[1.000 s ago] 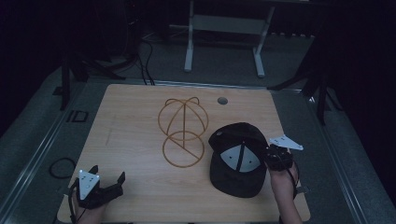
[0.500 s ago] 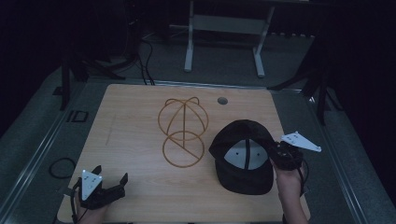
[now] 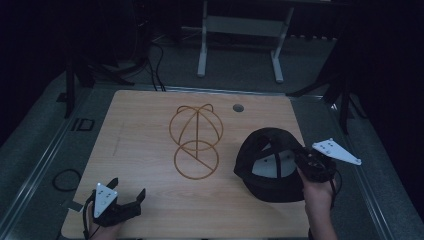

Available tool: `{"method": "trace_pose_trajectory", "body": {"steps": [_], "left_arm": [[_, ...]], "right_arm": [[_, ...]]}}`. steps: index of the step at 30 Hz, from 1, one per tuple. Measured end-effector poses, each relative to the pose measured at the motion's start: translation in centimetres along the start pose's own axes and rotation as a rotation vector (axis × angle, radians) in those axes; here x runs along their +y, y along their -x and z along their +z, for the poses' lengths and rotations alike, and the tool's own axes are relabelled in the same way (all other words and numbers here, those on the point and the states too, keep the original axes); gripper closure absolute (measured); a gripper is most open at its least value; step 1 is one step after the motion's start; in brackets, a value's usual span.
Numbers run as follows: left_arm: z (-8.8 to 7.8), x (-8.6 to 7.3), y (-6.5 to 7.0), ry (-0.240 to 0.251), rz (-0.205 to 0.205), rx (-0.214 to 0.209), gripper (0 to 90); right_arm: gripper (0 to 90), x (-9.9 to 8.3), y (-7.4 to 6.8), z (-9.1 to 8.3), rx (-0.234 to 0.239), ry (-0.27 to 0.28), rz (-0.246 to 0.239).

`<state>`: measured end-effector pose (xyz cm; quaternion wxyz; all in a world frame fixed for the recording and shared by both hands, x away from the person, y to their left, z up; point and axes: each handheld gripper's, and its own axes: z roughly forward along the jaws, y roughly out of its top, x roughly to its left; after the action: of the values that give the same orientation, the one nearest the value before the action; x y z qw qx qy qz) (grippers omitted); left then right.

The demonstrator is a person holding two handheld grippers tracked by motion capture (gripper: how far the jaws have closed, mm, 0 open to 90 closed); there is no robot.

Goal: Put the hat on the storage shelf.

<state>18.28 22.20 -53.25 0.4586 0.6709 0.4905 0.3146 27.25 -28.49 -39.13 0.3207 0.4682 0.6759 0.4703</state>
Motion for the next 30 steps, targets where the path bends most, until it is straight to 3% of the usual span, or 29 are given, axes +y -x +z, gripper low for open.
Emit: {"method": "trace_pose_trajectory", "body": {"steps": [10,19,30], "left_arm": [[1.1,1.5,3.9,-0.003,0.039,-0.149,4.5],[2.3,3.1,6.4,0.009,0.067,-0.237,6.0],[4.4,6.0,10.6,0.024,0.125,-0.370,6.1]], "right_arm": [[88.2,1.1,-0.1,-1.1,0.002,0.032,-0.018],[88.2,1.1,-0.5,-1.6,0.028,0.040,-0.021],[88.2,1.3,-0.9,-1.8,0.040,0.051,-0.031]]}}
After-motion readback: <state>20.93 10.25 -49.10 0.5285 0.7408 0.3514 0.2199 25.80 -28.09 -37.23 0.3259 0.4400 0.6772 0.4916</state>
